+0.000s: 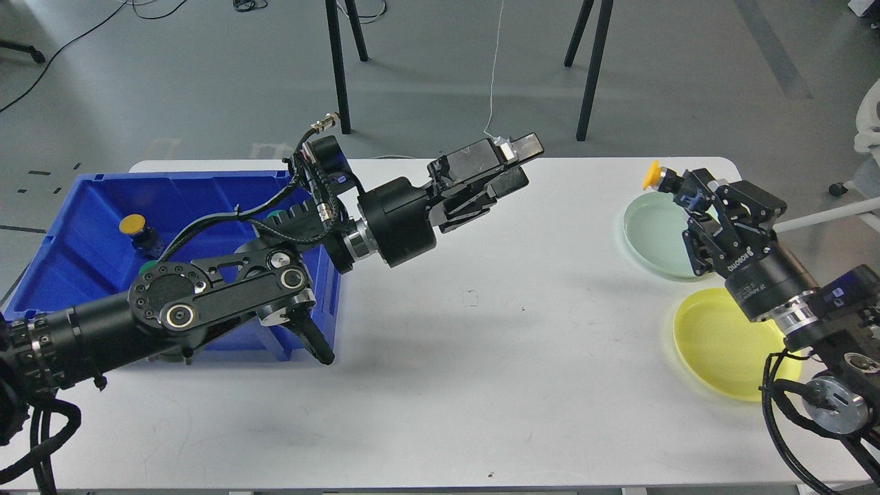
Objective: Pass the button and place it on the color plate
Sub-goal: 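Carry the yellow button to the yellow plate and release it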
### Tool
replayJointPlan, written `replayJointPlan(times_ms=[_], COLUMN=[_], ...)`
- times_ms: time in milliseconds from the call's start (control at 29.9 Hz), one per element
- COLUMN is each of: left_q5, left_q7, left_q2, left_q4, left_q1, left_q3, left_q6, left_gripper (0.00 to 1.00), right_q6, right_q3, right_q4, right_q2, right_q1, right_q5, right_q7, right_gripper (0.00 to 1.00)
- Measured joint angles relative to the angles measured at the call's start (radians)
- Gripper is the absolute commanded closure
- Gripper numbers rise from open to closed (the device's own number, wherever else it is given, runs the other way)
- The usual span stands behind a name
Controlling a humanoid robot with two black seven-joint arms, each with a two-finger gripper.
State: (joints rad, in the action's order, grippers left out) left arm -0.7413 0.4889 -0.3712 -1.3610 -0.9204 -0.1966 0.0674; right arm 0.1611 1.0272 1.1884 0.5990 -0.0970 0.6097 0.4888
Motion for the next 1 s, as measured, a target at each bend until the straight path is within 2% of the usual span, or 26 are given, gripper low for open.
replayJointPlan(times_ms=[268, 569, 702, 836, 1003], left_q5=[-0.001, 0.000, 0.000, 0.000, 0.000], left_q7=[0.000, 0.000, 0.000, 0.000, 0.000], left_q2=[0.000, 0.001, 0.002, 0.002, 0.002], left_q4=[0.000, 0.000, 0.000, 0.000, 0.000], left_q1=[0.003, 0.003, 0.003, 0.003, 0.003], left_q3=[-0.001, -0.001, -0.001, -0.001, -0.001], left_q6=[-0.001, -0.003, -0.003, -0.003, -0.002], left_gripper=[0.17, 0.17, 0.17, 0.17, 0.17], right_q6=[0.004, 0.031, 0.034, 0.035, 0.070], right_q3=[-0.004, -0.004, -0.004, -0.005, -0.010], right_q4=[-0.054, -0.090, -0.110, -0.155, -0.189], right_q2=[0.002, -0.001, -0.009, -0.014, -0.016], right_q1=[0.140, 0.203, 0.205, 0.205, 0.201], right_q5=[-0.011, -0.018, -0.018, -0.029, -0.108], right_q7=[0.000, 0.000, 0.000, 0.000, 0.000], right_gripper=[1.00, 0.99, 0.89, 0.68, 0.56])
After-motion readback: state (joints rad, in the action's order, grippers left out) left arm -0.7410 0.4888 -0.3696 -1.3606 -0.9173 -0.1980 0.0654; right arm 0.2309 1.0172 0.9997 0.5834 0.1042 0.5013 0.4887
